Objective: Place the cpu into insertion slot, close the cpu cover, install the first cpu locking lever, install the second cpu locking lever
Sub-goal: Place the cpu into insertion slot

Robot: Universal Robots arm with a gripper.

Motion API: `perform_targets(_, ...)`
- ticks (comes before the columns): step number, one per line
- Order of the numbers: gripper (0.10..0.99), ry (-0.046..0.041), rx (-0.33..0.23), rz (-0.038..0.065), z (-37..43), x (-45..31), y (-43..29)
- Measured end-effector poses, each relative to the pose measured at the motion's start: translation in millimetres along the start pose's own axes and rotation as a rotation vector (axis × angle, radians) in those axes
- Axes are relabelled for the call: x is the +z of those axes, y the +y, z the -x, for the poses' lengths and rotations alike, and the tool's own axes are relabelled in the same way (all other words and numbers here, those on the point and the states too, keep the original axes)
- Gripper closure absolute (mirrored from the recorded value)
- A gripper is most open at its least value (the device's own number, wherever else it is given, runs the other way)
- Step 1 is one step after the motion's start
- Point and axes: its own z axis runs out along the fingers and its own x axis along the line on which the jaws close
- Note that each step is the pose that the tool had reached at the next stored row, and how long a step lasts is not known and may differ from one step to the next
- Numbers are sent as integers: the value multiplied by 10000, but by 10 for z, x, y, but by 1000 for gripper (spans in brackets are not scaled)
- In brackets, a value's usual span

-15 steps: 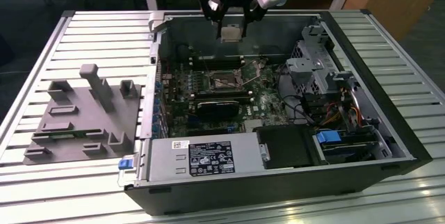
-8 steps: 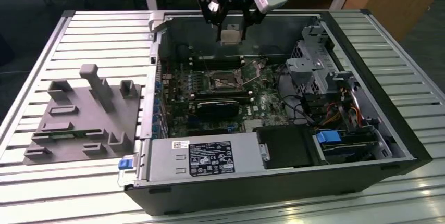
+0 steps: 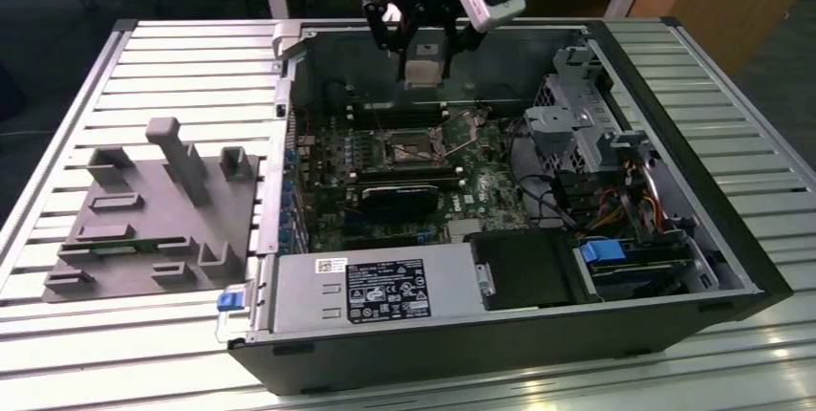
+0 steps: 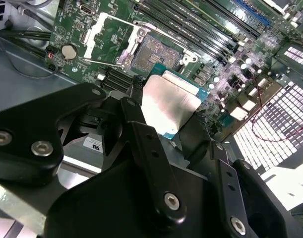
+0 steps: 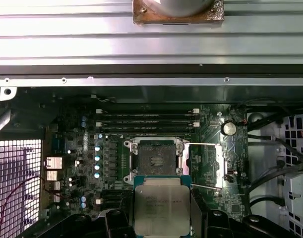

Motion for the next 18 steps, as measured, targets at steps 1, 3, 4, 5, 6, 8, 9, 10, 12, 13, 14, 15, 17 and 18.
perform_targets(1,549,-5,0,0,0,8,-1)
perform_targets(3,549,-15,-2,0,0,23,-2)
perform_targets(4,549,-17,-2,0,0,30,-3)
perform_targets(5,549,-20,-3,1,0,37,-3)
perform_targets(6,549,-21,-2,0,0,43,-4)
perform_targets(8,549,-24,-2,0,0,54,-5)
perform_targets(9,549,-26,-3,0,0,60,-5)
perform_targets(10,549,-26,-3,0,0,64,-6)
perform_targets(12,549,-28,-2,1,-2,72,-7)
perform_targets(13,549,-28,-3,1,-2,76,-7)
perform_targets(14,549,-28,-3,1,-2,83,-8)
perform_targets(15,549,-28,-3,1,-2,89,-8)
perform_targets(17,549,-28,-2,0,-1,104,-9)
perform_targets(18,549,-28,-3,1,-1,111,-10)
